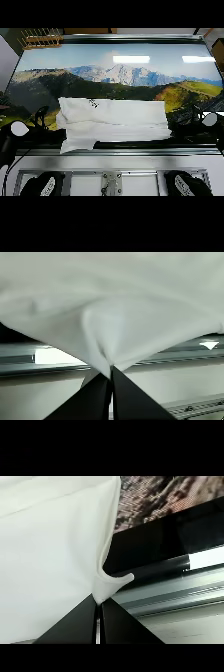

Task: Fold the clothes and pants, and hang the long-sleeved shirts on hangers.

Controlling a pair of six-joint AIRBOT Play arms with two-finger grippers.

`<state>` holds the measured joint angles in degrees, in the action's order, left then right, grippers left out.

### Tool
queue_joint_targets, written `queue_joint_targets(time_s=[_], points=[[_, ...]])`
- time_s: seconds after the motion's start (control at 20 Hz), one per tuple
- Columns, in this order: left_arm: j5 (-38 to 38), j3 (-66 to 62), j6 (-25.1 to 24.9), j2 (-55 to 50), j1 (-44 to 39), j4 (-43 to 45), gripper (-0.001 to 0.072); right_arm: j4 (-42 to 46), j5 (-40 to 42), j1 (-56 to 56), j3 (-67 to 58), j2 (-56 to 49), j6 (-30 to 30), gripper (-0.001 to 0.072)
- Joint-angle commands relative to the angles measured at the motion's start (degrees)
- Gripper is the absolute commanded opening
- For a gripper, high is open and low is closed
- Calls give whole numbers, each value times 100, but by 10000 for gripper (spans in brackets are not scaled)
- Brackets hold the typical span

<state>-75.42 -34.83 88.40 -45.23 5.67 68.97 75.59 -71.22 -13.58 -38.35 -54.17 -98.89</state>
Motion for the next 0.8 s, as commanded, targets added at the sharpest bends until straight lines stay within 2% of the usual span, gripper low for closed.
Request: queue_joint_targets(time_s=[0.0,0.5,0.7,0.75], points=[[164,-831,-168,-850,9,7,6,74,-146,146,-688,-625,-55,6],[308,-3477,-315,-3716,-11,-7,7,50,-22,514,-2575,-2699,-184,6],[295,-4192,-310,-4428,-9,-17,14,-533,763,511,-2691,-2924,-181,20],[310,-4371,-313,-4553,-9,-96,267,-785,1073,511,-2691,-2933,-179,22]])
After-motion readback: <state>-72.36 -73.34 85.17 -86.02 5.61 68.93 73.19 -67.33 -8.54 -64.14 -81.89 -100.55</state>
